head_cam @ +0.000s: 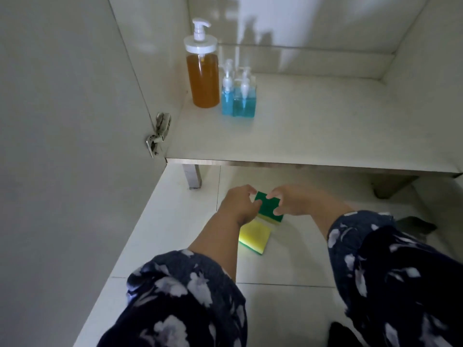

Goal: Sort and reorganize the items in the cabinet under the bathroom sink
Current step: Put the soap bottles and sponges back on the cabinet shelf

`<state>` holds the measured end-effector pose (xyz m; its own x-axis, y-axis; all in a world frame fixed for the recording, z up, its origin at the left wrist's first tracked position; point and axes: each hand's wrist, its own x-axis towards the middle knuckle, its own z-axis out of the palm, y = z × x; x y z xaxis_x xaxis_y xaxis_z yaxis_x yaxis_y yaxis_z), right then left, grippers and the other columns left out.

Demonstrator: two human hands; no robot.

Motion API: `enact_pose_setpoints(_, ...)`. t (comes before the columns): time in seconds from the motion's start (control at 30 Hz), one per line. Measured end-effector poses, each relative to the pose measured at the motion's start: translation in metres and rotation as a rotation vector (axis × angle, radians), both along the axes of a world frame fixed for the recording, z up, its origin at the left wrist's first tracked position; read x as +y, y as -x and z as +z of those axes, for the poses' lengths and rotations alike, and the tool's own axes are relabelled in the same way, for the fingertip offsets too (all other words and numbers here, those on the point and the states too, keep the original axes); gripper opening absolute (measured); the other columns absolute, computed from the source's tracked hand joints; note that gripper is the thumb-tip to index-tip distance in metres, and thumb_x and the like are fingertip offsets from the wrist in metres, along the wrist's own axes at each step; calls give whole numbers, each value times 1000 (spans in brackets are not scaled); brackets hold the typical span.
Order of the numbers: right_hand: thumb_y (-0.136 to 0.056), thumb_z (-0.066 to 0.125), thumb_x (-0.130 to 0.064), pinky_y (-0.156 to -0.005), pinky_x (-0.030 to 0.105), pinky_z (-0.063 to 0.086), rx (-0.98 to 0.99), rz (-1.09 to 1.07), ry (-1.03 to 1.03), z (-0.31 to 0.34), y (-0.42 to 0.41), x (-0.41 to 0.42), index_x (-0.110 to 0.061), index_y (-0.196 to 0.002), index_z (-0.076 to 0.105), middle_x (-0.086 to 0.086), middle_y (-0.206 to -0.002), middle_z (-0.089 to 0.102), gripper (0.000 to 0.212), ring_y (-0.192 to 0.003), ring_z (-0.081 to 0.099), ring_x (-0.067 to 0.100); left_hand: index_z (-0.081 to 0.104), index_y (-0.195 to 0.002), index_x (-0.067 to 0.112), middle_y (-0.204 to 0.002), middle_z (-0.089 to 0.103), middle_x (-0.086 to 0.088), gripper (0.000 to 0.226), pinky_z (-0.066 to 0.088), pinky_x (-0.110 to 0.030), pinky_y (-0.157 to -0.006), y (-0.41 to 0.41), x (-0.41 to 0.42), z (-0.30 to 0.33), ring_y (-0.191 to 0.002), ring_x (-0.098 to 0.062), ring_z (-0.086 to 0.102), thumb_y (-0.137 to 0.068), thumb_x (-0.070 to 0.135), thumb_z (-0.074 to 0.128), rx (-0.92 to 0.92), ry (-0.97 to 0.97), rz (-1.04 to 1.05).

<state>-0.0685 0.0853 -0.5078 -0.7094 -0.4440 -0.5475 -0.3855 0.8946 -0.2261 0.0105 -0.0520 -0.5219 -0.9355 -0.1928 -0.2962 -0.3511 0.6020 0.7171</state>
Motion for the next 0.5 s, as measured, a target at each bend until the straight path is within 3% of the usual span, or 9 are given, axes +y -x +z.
enact_pose_setpoints(0.2, -91, 60, -20, -102, 28, 38, -23, 11, 37, -36, 27, 18, -27, -134, 52, 4, -145, 43, 44, -129, 45, 22, 43, -137, 17, -138, 45, -6, 53, 38, -31, -100, -5, 41, -55, -127, -23, 44, -88, 31, 59, -130, 85, 98)
enact_pose_setpoints(0.33, -90, 62, -27, -101, 31, 40, 1, 21, 137, -87, 38, 25, -31, -135, 51, 7, -139, 43, 47, -126, 46, 27, 29, -146, 21, -157, 17, -6, 76, 35, -36, -108, -12, 59, -106, -144, -23, 22, -83, 44, 65, -190, 115, 213)
enact_pose_setpoints(0.4, -88, 63, -32, -105, 36, 39, 36, 32, 163, -113, 40, 28, -35, -138, 46, 7, -139, 38, 53, -130, 38, 28, 24, -148, 22, -160, 6, -7, 84, 31, -39, -114, -15, 65, -127, -147, -23, 10, -80, 49, 66, -205, 156, 250)
enact_pose_setpoints(0.5, -84, 65, -41, -114, 40, 28, 56, 29, 181, -143, 40, 29, -38, -143, 37, 8, -156, 17, 66, -143, 16, 29, 19, -149, 26, -160, 1, -7, 92, 24, -42, -117, -16, 70, -149, -148, -24, 2, -76, 55, 67, -223, 281, 255)
